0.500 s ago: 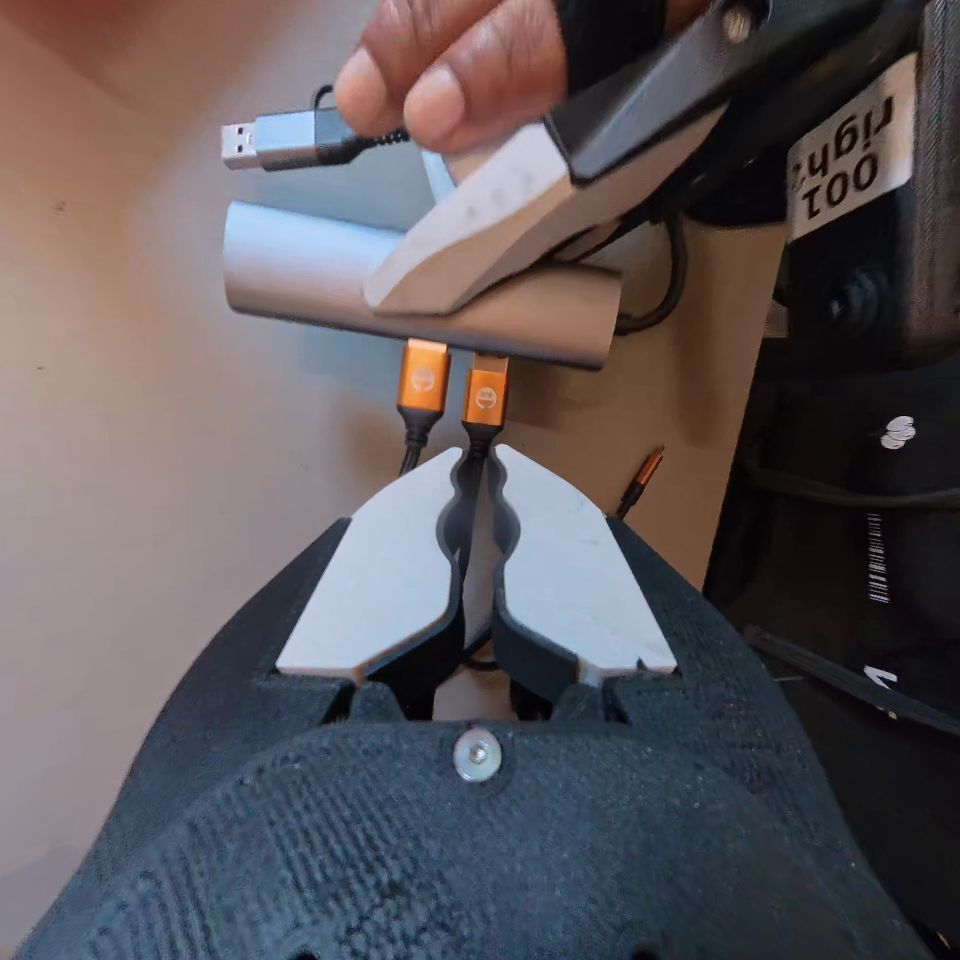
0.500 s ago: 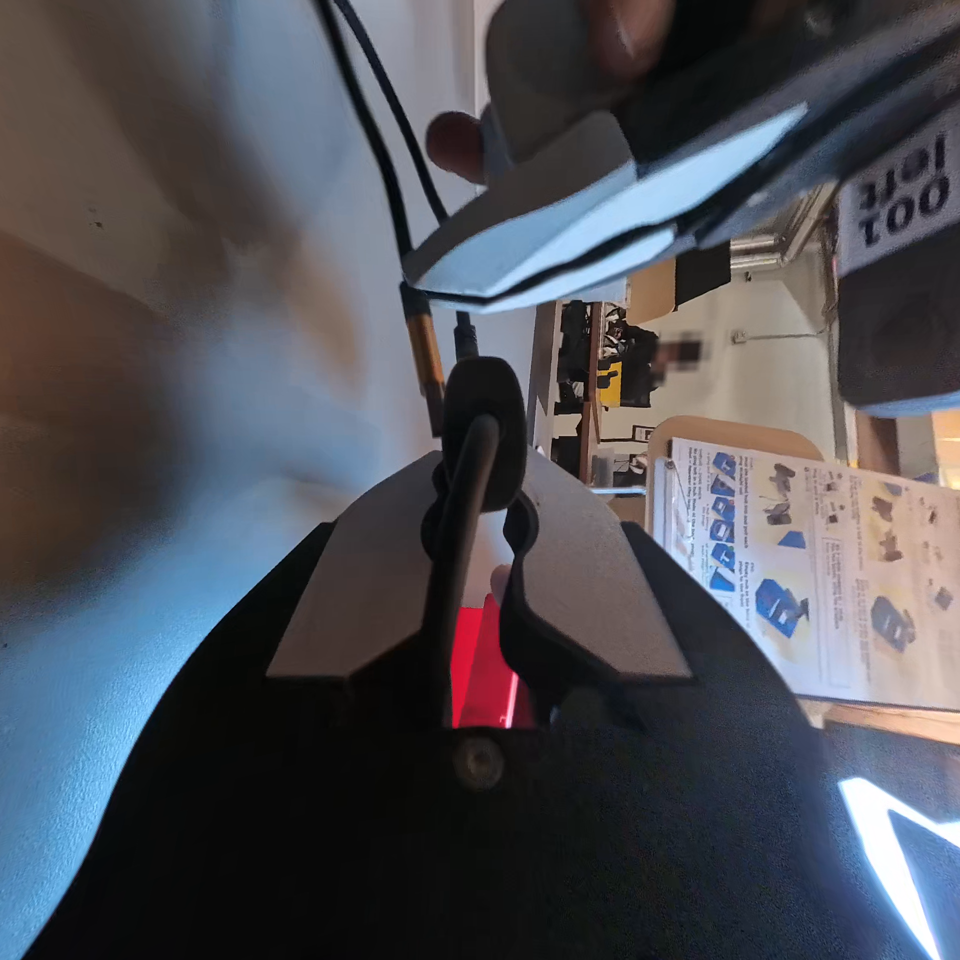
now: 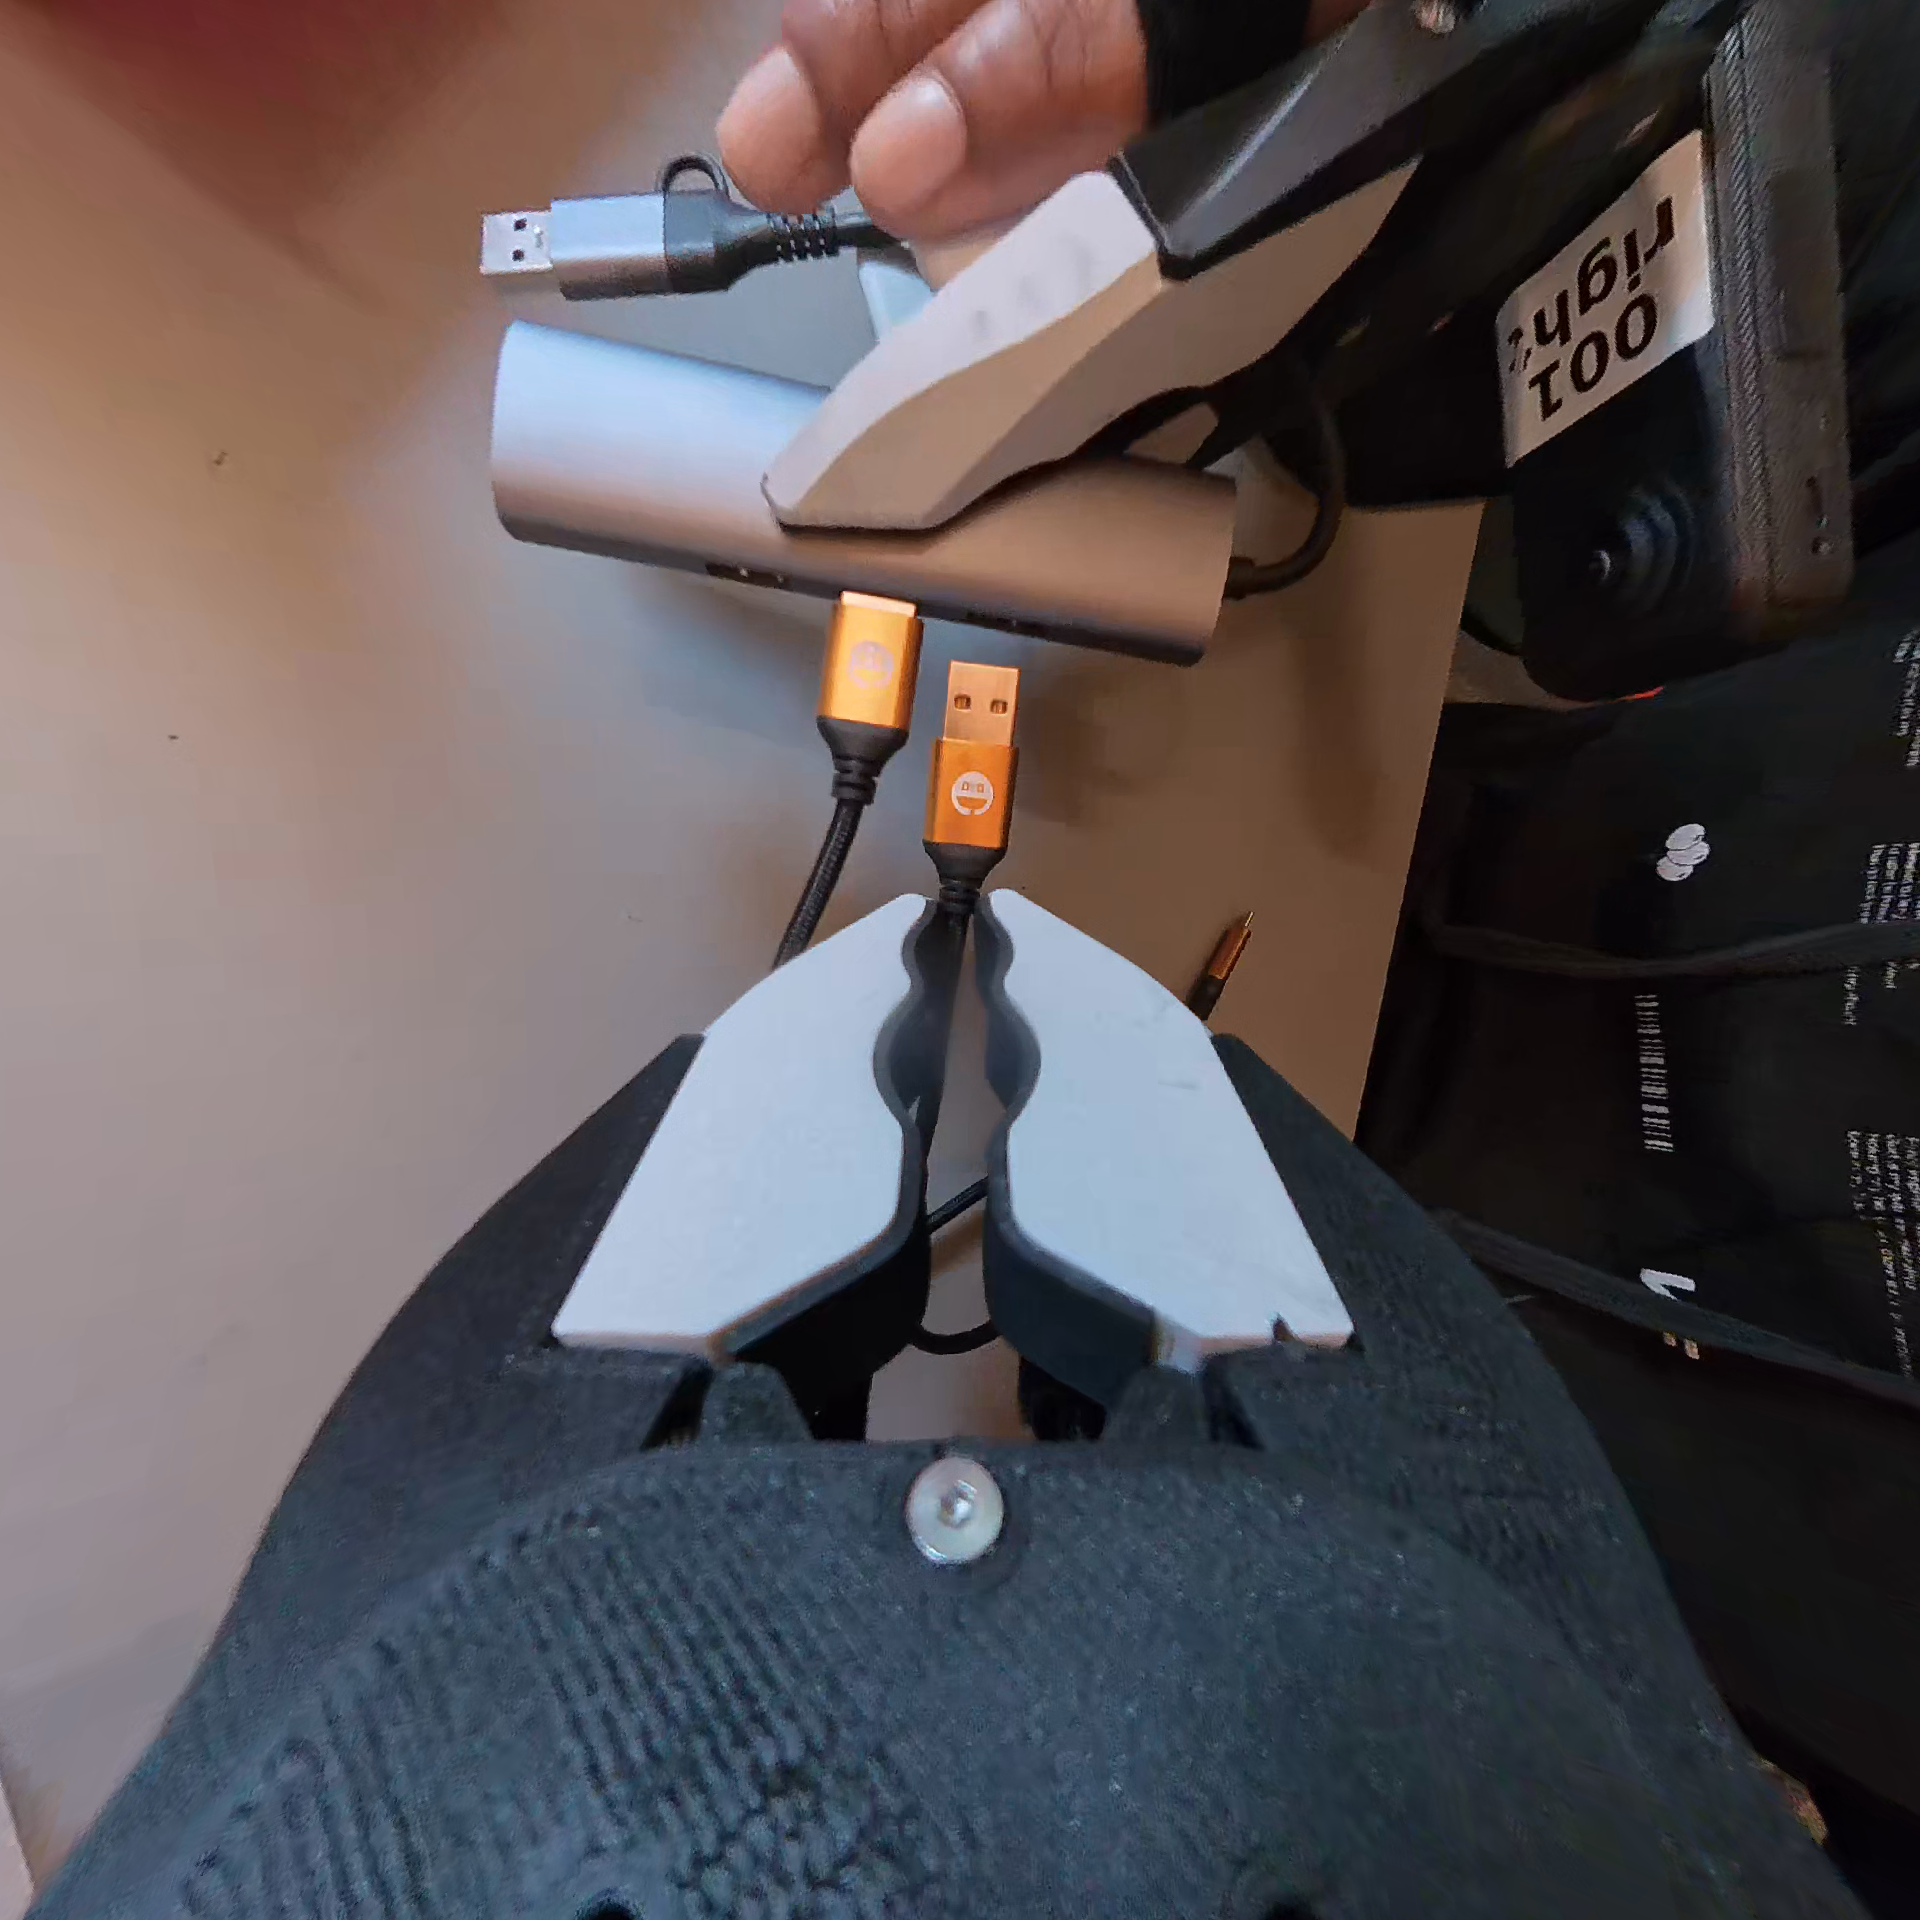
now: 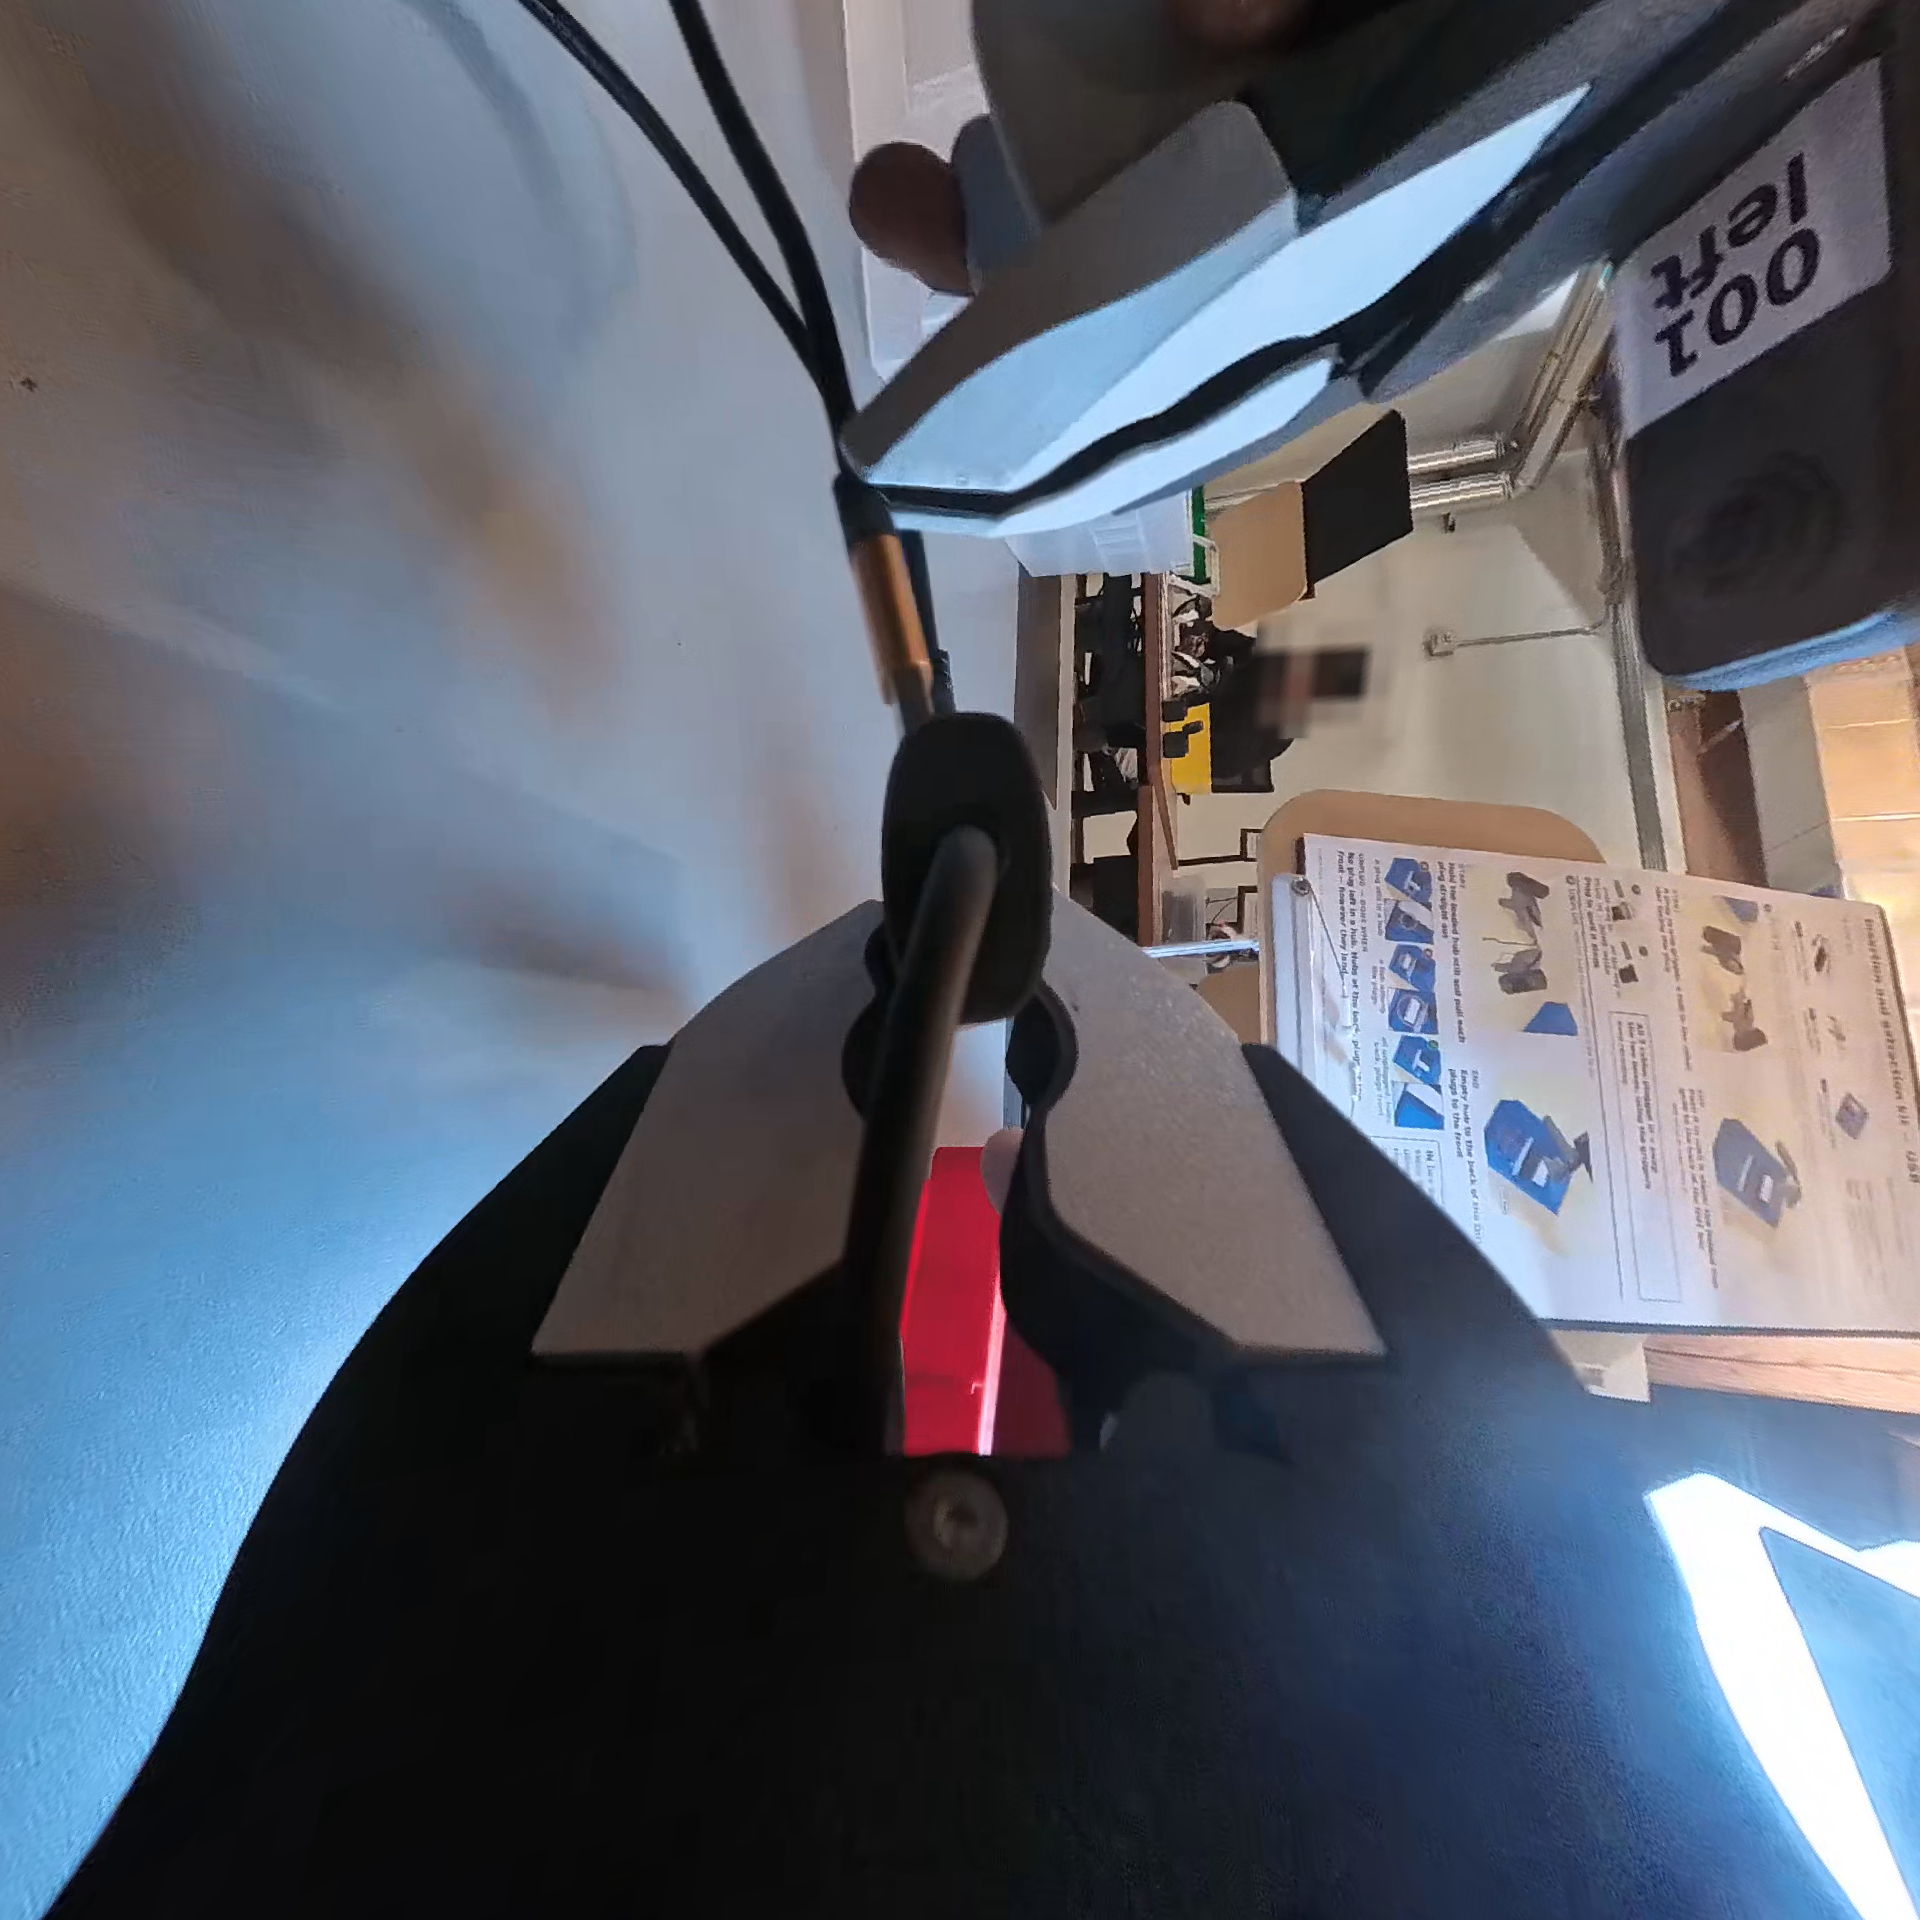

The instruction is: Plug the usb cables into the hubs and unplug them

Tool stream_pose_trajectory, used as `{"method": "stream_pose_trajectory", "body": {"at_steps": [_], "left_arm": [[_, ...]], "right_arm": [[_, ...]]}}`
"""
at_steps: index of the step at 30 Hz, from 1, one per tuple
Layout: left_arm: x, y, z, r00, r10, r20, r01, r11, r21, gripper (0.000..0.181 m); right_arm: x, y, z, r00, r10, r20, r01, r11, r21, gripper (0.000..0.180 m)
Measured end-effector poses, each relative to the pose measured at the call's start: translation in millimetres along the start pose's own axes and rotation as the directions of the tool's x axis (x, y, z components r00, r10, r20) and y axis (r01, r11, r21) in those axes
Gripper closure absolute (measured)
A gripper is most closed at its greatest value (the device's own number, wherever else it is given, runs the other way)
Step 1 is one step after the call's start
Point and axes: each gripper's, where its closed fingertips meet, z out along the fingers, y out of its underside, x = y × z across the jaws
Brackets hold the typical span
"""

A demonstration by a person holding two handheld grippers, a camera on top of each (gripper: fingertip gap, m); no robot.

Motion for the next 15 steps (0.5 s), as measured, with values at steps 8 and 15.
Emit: {"method": "stream_pose_trajectory", "body": {"at_steps": [8,15], "left_arm": [[-0.6,-0.7,3.9,1.0,0.013,0.017,-0.012,0.999,-0.044,0.176],[-1.2,-6.4,2.0,0.999,0.028,0.035,-0.026,0.998,-0.054,0.176]], "right_arm": [[-4.8,-2.0,3.5,0.999,-0.05,0.003,0.05,0.999,-0.02,0.162],[-1.5,-1.2,2.3,0.997,-0.07,-0.015,0.069,0.997,-0.033,0.162]]}}
